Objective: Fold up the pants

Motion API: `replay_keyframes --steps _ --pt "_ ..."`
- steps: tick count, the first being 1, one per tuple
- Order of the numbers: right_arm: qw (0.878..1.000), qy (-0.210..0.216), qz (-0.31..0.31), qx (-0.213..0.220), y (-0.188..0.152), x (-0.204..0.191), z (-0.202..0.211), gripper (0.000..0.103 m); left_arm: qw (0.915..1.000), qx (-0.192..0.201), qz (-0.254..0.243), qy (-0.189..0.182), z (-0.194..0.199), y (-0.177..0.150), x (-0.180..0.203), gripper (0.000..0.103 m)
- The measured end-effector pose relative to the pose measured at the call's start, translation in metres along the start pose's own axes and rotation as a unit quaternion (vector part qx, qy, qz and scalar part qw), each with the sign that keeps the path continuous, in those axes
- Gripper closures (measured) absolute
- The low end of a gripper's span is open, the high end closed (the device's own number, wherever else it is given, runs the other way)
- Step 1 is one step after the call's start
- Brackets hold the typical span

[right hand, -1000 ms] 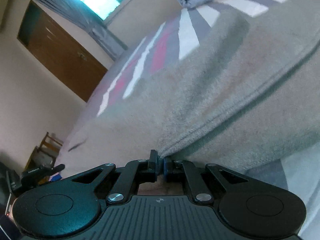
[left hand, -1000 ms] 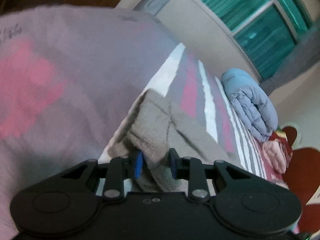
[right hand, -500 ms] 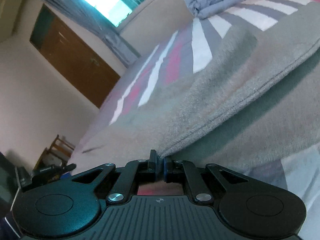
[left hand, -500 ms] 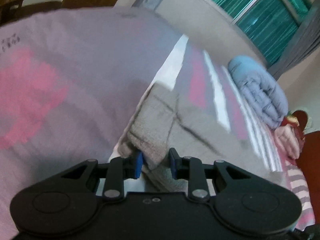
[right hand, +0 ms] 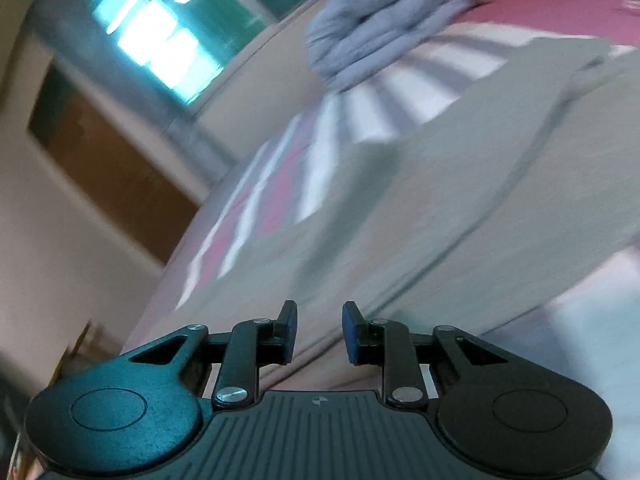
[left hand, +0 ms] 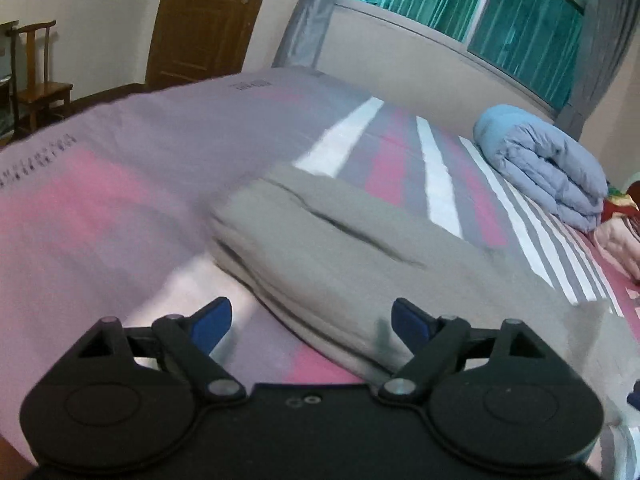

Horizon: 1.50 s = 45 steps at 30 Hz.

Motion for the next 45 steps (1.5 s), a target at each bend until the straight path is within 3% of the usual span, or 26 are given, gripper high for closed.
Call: replay_keyframes --steps 5,13,15,16,17,20,24,28,29,31,32,34,35,36,41,45 --pt "0.997 -0.039 -0.058 0.033 0.031 0.048 0.01 0.078 0.9991 -0.019 0.033 0.016 -0.018 -0.03 0.016 0.02" --pt "0.99 -0.049 -0.133 0.025 0.068 0.108 -0.011 0.079 0.9989 -0.017 0.031 0.03 -0.037 -0.034 0.01 0.012" --pt "0.99 -0.044 -0.129 0.025 0.074 0.111 -0.014 0.08 0.999 -0.02 0.024 0.033 -0.039 -0.035 0.012 0.011" --pt "0.991 -0.045 -0.12 0.023 0.074 0.114 -0.011 0.084 0.999 -0.021 0.025 0.032 -0.039 -0.036 0.011 0.01" --pt "0.993 -0.05 -0.109 0.023 0.072 0.112 -0.009 0.095 0.9989 -0.022 0.025 0.032 -0.04 -0.037 0.012 0.01" --pt "0.996 -0.047 -0.075 0.032 0.074 0.101 0.0 0.098 0.999 -0.021 0.022 0.032 -0.039 -0.038 0.012 0.01" --pt "0.997 -0.031 -0.028 0.058 0.069 0.071 0.042 0.103 0.9991 -0.019 0.024 0.029 -0.038 -0.04 0.012 0.01" --pt "0.997 -0.059 -0.002 0.041 0.047 0.067 0.063 0.103 0.9991 -0.019 0.025 0.03 -0.038 -0.04 0.014 0.01" --pt "0.997 -0.078 -0.007 0.023 0.041 0.074 0.057 0.103 0.9989 -0.021 0.025 0.034 -0.036 -0.038 0.015 0.012" --pt "0.996 -0.058 -0.055 0.026 0.042 0.086 0.054 0.103 0.9989 -0.014 0.032 0.033 -0.027 -0.037 0.017 0.024" --pt "0.996 -0.053 -0.061 0.043 0.046 0.086 0.058 0.101 0.9988 -0.011 0.036 0.033 -0.022 -0.037 0.021 0.027" --pt "0.995 -0.065 -0.052 0.054 0.056 0.085 0.06 0.086 0.9992 0.0 0.025 0.03 -0.014 -0.041 0.036 0.024" --pt "0.995 -0.065 -0.049 0.057 0.059 0.085 0.058 0.07 0.9995 0.001 0.015 0.029 -0.013 -0.044 0.044 0.021" --pt "0.995 -0.065 -0.047 0.061 0.063 0.086 0.056 0.066 0.9995 0.0 0.006 0.032 -0.016 -0.048 0.052 0.018" --pt "0.993 -0.074 -0.072 0.062 0.079 0.106 0.036 0.066 0.9981 -0.008 -0.001 0.061 -0.037 -0.06 0.069 0.006" --pt "0.99 -0.084 -0.102 0.056 0.093 0.131 0.016 0.067 0.997 -0.015 -0.022 0.073 -0.05 -0.066 0.072 0.006"
Point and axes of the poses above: each gripper's, at about its wrist camera, not at the fingertips, and z roughly against the way its jaws point, x to its right, y to its top, the point moved 5 cm from there along -z, roughly the way its jaws point, and after that the axes turned 6 degrees about z, right-handed, at the moved point
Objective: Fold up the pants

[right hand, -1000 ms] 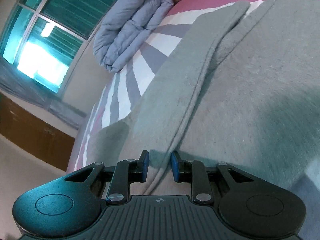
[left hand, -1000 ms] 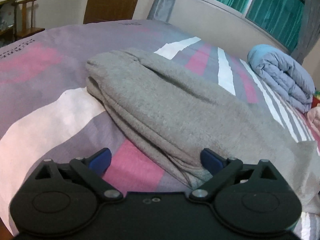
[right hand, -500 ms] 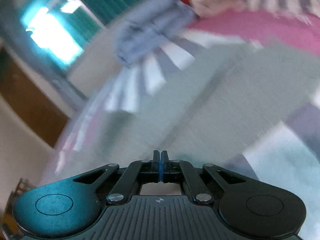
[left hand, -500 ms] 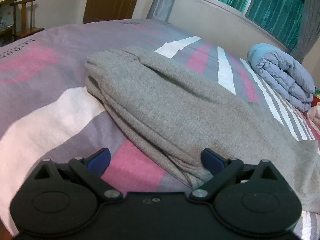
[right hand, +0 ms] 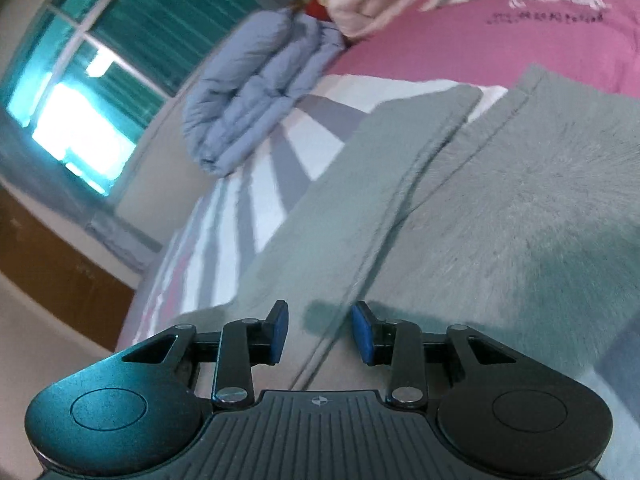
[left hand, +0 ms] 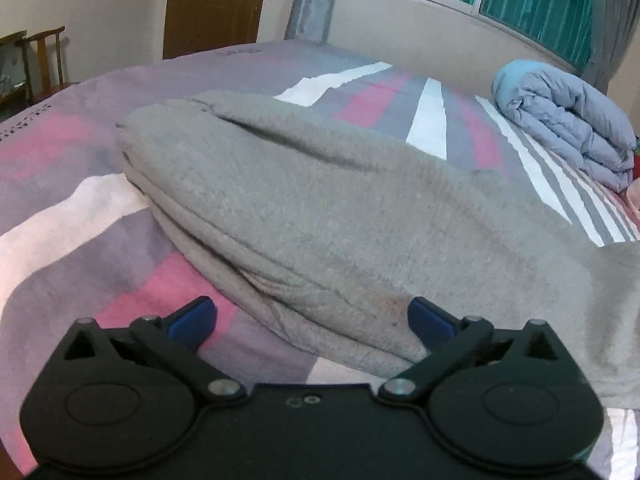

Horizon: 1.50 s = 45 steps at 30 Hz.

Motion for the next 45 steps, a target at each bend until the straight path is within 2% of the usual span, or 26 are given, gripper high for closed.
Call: replay_keyframes --steps 2,3,4,6,10,13,16,17,19,20,21,23,25,28,29,32,34,36,39,42,45 --pt "1.0 -0.001 -0.013 0.004 0.006 0.008 -0.01 0.07 1.0 -0.002 -0.004 0.0 -0.002 0.001 0.0 0.006" --pt "1.0 -0.004 -0.014 0.006 0.009 0.009 -0.011 0.091 1.0 -0.002 -0.003 -0.001 -0.003 0.0 0.001 0.006" --pt "1.0 -0.012 -0.012 0.003 0.011 0.011 -0.013 0.1 1.0 -0.002 -0.003 -0.002 -0.002 0.0 0.001 0.006" --pt "1.0 -0.005 -0.014 0.005 0.013 0.013 -0.007 0.099 1.0 -0.002 -0.002 -0.005 -0.002 0.0 0.0 0.006" --pt "0.997 0.018 0.05 0.05 0.012 -0.009 0.046 0.099 0.9999 -0.001 -0.004 -0.011 -0.001 -0.001 -0.002 0.006" --pt "0.996 0.006 0.075 0.054 -0.007 -0.012 0.08 0.099 0.9999 -0.002 -0.006 -0.015 0.001 -0.001 -0.004 0.006" --pt "0.997 -0.042 0.06 0.015 -0.032 0.013 0.074 0.099 0.9998 -0.004 -0.007 -0.018 0.002 -0.001 -0.004 0.006" --pt "0.998 -0.052 0.031 -0.003 -0.038 0.028 0.066 0.099 0.9998 -0.004 -0.007 -0.019 0.002 -0.001 -0.005 0.006" --pt "1.0 -0.019 -0.024 -0.002 -0.035 0.04 0.064 0.098 0.9997 -0.004 -0.006 -0.024 0.003 -0.001 -0.006 0.006" --pt "1.0 -0.013 -0.022 0.011 -0.03 0.039 0.069 0.087 0.9996 -0.003 -0.006 -0.026 0.004 -0.001 -0.006 0.006" --pt "0.999 -0.016 -0.01 0.031 -0.024 0.037 0.076 0.065 0.9996 -0.003 -0.006 -0.027 0.003 -0.001 -0.007 0.006" --pt "0.997 -0.024 0.004 0.067 -0.009 0.038 0.085 0.043 0.9996 -0.002 -0.006 -0.026 0.003 -0.001 -0.007 0.006" --pt "0.996 -0.036 -0.001 0.087 0.009 0.047 0.085 0.043 0.9997 -0.002 -0.007 -0.025 0.003 -0.001 -0.007 0.006" --pt "0.995 -0.05 -0.026 0.087 0.032 0.064 0.069 0.044 0.9997 -0.004 -0.007 -0.025 0.003 0.0 -0.006 0.006" --pt "0.995 -0.053 -0.028 0.085 0.038 0.067 0.062 0.045 0.9996 -0.004 -0.006 -0.025 0.003 0.0 -0.006 0.006" --pt "0.997 -0.062 -0.004 0.055 0.054 0.065 0.042 0.098 0.9997 -0.004 -0.006 -0.024 0.003 0.0 -0.006 0.006" --pt "0.996 -0.047 0.048 0.056 0.064 0.045 0.044 0.099 0.9997 -0.003 -0.007 -0.024 0.003 0.0 -0.006 0.006" --pt "0.99 -0.02 0.104 0.089 0.07 0.013 0.062 0.099 0.9997 -0.002 -0.007 -0.024 0.003 -0.001 -0.006 0.006" --pt "0.981 0.014 0.11 0.158 0.079 -0.008 0.108 0.099 0.9997 -0.001 -0.006 -0.025 0.003 -0.002 -0.006 0.006" --pt "0.98 -0.017 0.077 0.182 0.071 0.018 0.136 0.099 0.9996 0.0 -0.005 -0.027 0.003 -0.001 -0.007 0.006" --pt "0.989 -0.07 0.015 0.126 0.042 0.08 0.122 0.099 0.9996 -0.001 -0.005 -0.027 0.003 -0.002 -0.007 0.006"
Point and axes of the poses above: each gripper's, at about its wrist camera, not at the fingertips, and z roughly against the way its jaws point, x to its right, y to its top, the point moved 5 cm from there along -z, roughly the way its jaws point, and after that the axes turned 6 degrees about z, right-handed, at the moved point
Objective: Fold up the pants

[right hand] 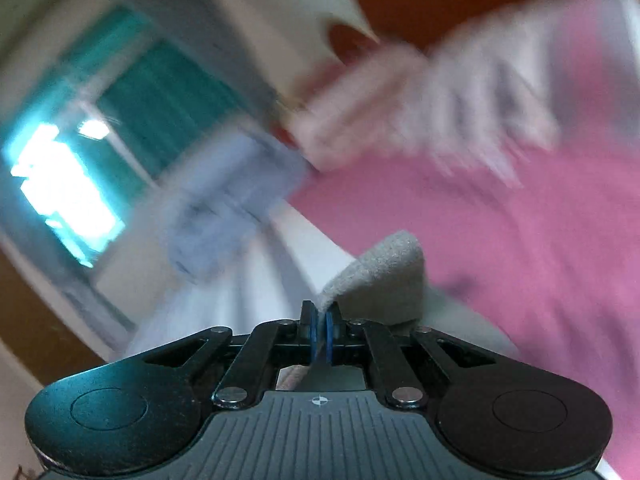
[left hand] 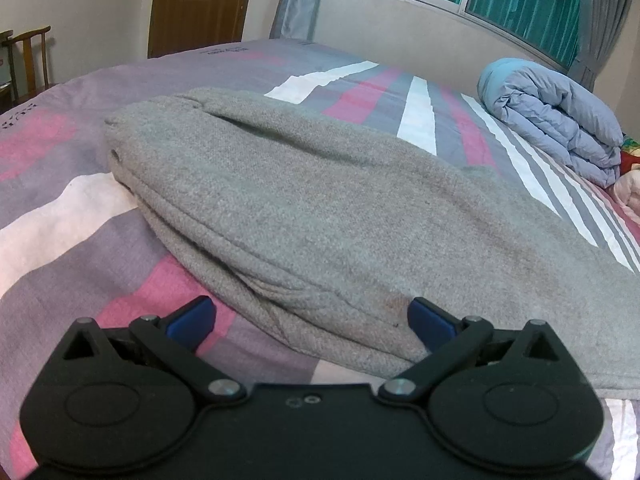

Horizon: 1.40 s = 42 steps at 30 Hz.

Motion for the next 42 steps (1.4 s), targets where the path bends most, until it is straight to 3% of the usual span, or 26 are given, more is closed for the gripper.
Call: replay_keyframes --steps 2,4,12,15,19,22,24,25,26,28,35,37,39,42 --pt "0.997 -0.027 -0.043 -0.062 -0.029 0.034 -0.014 0.099 1.0 0.0 0.0 0.0 0.0 0.0 0.0 0.006" --pt "0.996 -0.007 -0.07 -0.045 -0.037 0.046 -0.007 0.099 1.0 0.0 0.0 0.0 0.0 0.0 0.0 0.006" --pt "0.995 -0.01 -0.092 -0.044 -0.02 0.046 -0.015 0.098 1.0 0.0 0.0 0.0 0.001 0.0 0.0 0.006" --pt "0.998 0.003 -0.042 -0.043 0.003 0.018 -0.024 0.099 1.0 0.0 -0.001 0.001 0.001 0.0 0.0 0.006" --pt "0.995 0.08 0.04 0.04 0.045 -0.036 0.011 0.099 1.0 0.0 -0.001 0.0 0.001 0.0 0.0 0.006" --pt "0.991 0.102 0.057 0.07 0.043 -0.033 0.031 0.099 1.0 0.002 0.0 0.0 0.001 -0.001 0.0 0.006" --pt "0.998 0.05 0.029 0.02 0.018 0.004 0.013 0.098 1.0 0.001 0.001 0.0 0.001 0.0 0.0 0.006" --pt "0.998 0.001 -0.008 -0.054 -0.004 0.033 -0.01 0.098 1.0 0.0 0.001 0.0 0.001 0.0 0.0 0.006" --pt "0.996 0.002 -0.045 -0.081 -0.019 0.051 -0.019 0.099 1.0 0.001 0.001 -0.001 0.002 0.0 0.0 0.006" --pt "0.996 0.023 -0.061 -0.056 -0.022 0.059 -0.015 0.099 1.0 0.001 0.0 -0.001 0.002 0.0 0.0 0.006" --pt "0.997 -0.001 -0.043 -0.058 -0.017 0.046 -0.019 0.099 1.0 0.002 0.002 -0.003 0.003 0.0 -0.001 0.006" --pt "0.997 -0.001 -0.056 -0.052 -0.015 0.049 -0.013 0.096 1.0 0.002 0.003 -0.004 0.003 0.0 -0.001 0.006" --pt "0.997 -0.008 -0.066 -0.03 -0.014 0.052 -0.007 0.086 1.0 0.002 0.002 -0.003 0.003 0.0 -0.001 0.006" --pt "0.995 -0.017 -0.097 -0.022 -0.007 0.056 -0.009 0.085 1.0 0.001 0.002 -0.003 0.003 0.0 -0.001 0.006"
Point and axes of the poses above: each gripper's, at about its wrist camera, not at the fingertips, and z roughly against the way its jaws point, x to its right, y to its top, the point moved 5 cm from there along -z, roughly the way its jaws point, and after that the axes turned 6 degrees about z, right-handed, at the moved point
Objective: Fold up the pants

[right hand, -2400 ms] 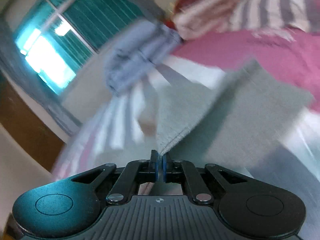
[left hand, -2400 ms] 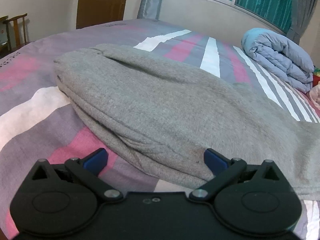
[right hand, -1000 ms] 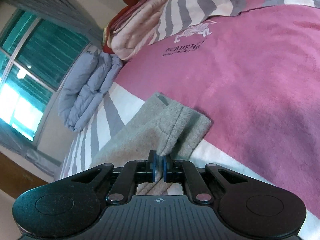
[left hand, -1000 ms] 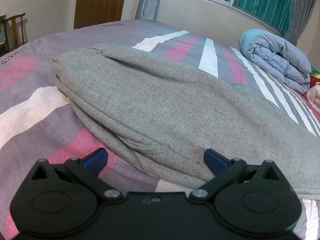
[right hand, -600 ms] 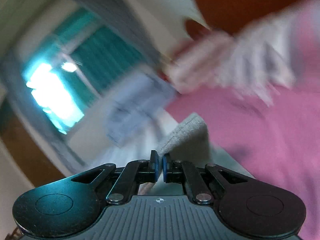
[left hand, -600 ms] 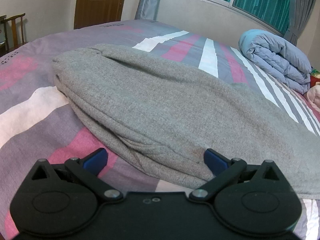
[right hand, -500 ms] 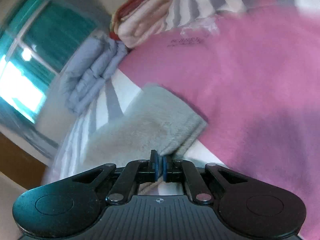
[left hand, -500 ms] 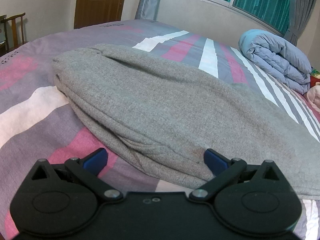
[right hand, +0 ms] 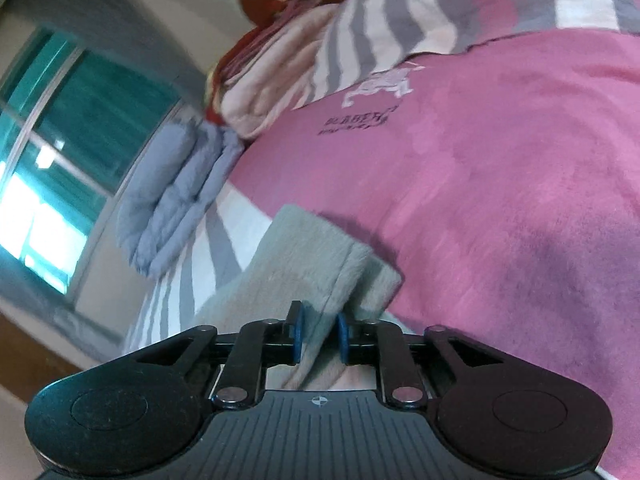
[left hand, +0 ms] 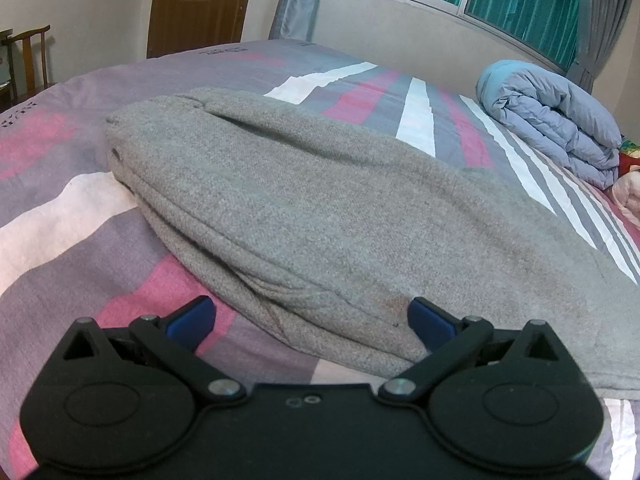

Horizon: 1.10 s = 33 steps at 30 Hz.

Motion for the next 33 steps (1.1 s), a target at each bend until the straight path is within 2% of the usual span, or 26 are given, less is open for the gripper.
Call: replay_keyframes --steps 1,2,3,5,7,8,9,10,11,12,13,14,15,17,24,25,28,29,30,33 --pt "1.0 -0.005 0.003 0.0 0.004 -0.003 -0.001 0.086 1.0 0.0 0.0 0.0 0.0 0.0 0.0 0.006" --pt "1.0 -0.009 0.024 -0.004 0.008 -0.011 -0.002 0.097 1.0 0.0 0.0 0.0 0.0 0.0 0.0 0.006" --pt "0.998 -0.005 0.055 -0.006 0.013 -0.025 -0.002 0.096 1.0 0.0 0.0 0.0 0.0 0.0 0.0 0.006" --pt "0.991 0.052 0.119 0.033 0.027 -0.063 0.015 0.096 1.0 0.001 0.0 -0.001 0.0 0.0 0.0 0.006" --pt "0.974 0.122 0.166 0.09 0.037 -0.097 0.045 0.096 1.0 0.001 0.0 0.0 0.0 0.0 0.0 0.006" --pt "0.966 0.149 0.179 0.111 0.038 -0.105 0.057 0.096 1.0 0.002 0.0 0.0 0.0 0.0 0.0 0.006" --pt "0.963 0.153 0.185 0.12 0.036 -0.101 0.061 0.096 1.0 0.002 0.0 0.0 0.001 -0.001 -0.001 0.006" --pt "0.97 0.129 0.177 0.106 0.032 -0.086 0.054 0.096 1.0 0.002 0.0 0.0 0.001 -0.001 -0.001 0.006" --pt "0.981 0.089 0.156 0.072 0.027 -0.062 0.037 0.096 1.0 0.001 0.001 0.001 0.001 -0.001 0.0 0.006" --pt "0.991 0.038 0.127 0.018 0.018 -0.034 0.016 0.096 1.0 0.001 0.001 0.0 0.001 0.0 0.0 0.006" --pt "0.996 0.002 0.087 -0.032 0.007 -0.006 -0.001 0.096 1.0 0.001 0.0 0.0 0.001 0.0 0.0 0.006" --pt "0.997 0.017 0.06 -0.038 0.001 0.009 -0.005 0.096 1.0 0.001 0.0 0.0 0.001 0.0 0.0 0.006" --pt "0.998 0.031 0.046 -0.025 -0.001 0.014 -0.003 0.096 1.0 0.001 0.0 0.0 0.001 0.0 0.0 0.006" --pt "0.999 0.028 0.041 -0.017 -0.003 0.014 -0.003 0.096 1.0 0.002 0.0 0.002 0.001 0.0 0.0 0.006" --pt "0.999 0.023 0.04 -0.018 -0.003 0.012 -0.004 0.096 1.0 0.002 0.0 0.0 0.002 0.0 0.0 0.006" --pt "0.999 0.023 0.037 -0.017 -0.001 0.011 0.007 0.095 1.0 0.002 0.0 -0.001 0.002 0.0 -0.001 0.006" --pt "0.999 0.028 0.025 -0.005 -0.004 0.01 0.024 0.085 1.0 0.002 0.0 -0.001 0.001 0.0 -0.001 0.006" --pt "0.999 0.03 0.014 -0.003 -0.005 0.011 0.026 0.072 1.0 0.002 0.0 0.0 0.001 0.0 -0.001 0.006" --pt "1.0 0.029 0.004 -0.005 -0.006 0.013 0.026 0.067 1.0 0.002 -0.001 0.0 0.001 0.0 -0.001 0.006" --pt "0.999 0.029 -0.031 -0.001 -0.005 0.014 0.024 0.067 1.0 0.002 0.0 -0.001 0.001 0.001 -0.001 0.006"
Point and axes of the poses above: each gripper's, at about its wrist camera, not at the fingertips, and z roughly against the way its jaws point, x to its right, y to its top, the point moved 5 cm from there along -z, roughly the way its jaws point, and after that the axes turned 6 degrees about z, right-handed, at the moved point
